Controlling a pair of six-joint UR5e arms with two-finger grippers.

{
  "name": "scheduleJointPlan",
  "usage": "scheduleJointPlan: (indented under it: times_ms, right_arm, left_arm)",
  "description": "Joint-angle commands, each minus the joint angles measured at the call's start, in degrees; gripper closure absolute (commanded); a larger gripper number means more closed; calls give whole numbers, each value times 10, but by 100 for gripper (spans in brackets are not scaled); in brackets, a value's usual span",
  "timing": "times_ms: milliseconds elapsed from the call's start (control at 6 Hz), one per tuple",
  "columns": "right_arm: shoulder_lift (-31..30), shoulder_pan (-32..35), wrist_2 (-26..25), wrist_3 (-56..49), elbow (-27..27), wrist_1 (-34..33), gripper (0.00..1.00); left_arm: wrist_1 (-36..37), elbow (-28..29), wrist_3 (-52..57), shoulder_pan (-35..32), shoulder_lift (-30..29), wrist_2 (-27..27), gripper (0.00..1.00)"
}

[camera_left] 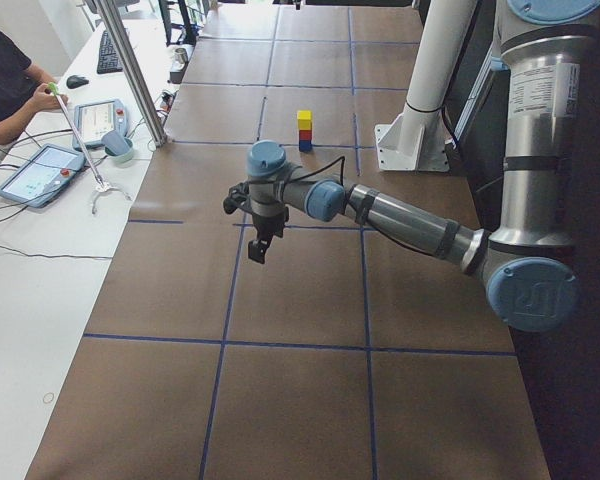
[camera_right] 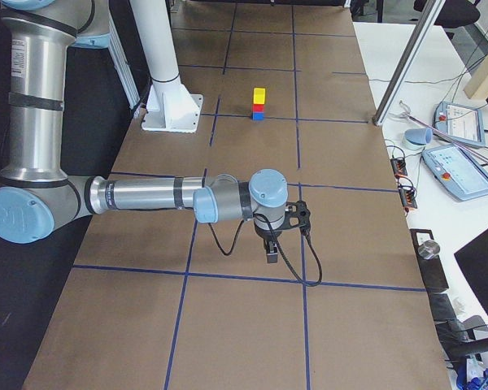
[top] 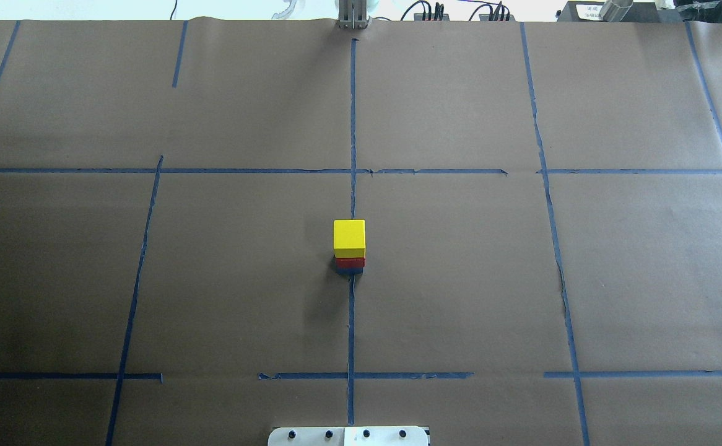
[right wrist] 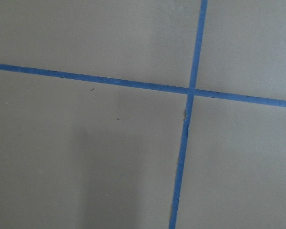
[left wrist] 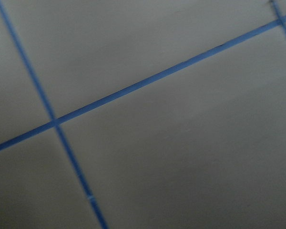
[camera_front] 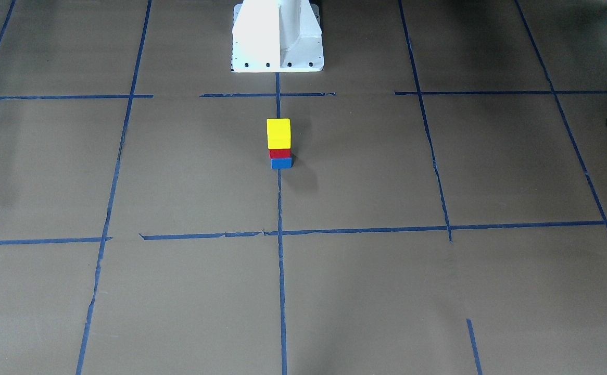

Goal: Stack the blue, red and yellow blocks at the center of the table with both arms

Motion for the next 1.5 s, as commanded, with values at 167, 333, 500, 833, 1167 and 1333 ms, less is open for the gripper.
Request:
scheduleJointPlan:
  times_ms: [167, 333, 500, 833, 1167, 1333]
  right_arm:
    - [-20, 16, -22, -36, 19, -42, 0]
    - [-35, 16, -37, -36, 24, -42, 0]
    - [-60, 13, -46, -34, 31, -37, 0]
    - [-60, 13, -42, -33, 36, -36, 0]
    - [-58, 11, -43, -36, 36, -36, 0]
    - [-58, 11, -47, -36, 36, -37, 0]
  left_arm:
    - [6, 7, -43, -18, 37, -110, 0]
    - [6, 7, -59, -17, 42, -94, 0]
    - [6, 8, -61, -17, 43, -78, 0]
    - [4, 35, -62, -14, 33, 4, 0]
    - [3, 33, -60, -15, 32, 3, 0]
    - [-1, 30, -60, -15, 32, 4, 0]
